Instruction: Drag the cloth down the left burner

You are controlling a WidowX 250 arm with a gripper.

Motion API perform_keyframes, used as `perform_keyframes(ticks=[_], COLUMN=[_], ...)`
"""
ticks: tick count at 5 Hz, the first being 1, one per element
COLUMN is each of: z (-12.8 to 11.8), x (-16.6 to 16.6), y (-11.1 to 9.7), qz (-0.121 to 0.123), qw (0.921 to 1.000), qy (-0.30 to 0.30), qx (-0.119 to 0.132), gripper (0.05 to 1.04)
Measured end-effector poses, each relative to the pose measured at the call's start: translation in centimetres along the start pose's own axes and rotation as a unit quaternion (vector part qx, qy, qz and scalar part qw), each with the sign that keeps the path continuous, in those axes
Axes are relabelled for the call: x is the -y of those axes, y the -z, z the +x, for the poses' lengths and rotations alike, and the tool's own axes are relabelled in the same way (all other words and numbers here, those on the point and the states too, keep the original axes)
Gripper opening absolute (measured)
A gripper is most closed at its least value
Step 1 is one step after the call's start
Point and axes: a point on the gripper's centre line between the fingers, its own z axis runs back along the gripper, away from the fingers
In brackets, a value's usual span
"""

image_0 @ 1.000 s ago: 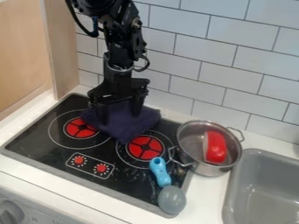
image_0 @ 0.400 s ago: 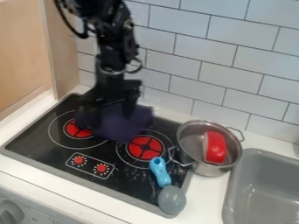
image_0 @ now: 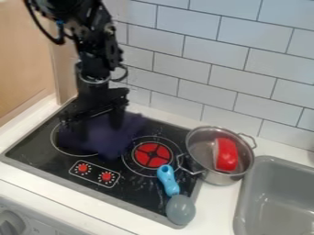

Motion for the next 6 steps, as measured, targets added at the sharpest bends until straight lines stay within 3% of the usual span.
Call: perform_keyframes(ticks=[4, 6], z=[-1.1, -1.0], x=[-8.8, -9.0], y=[0.1, -0.4], qz=[0.018, 0.012], qw=[0.9947, 0.9938], qy=[-0.098, -0.108], qx=[-0.026, -0.023], gripper=[0.999, 0.999])
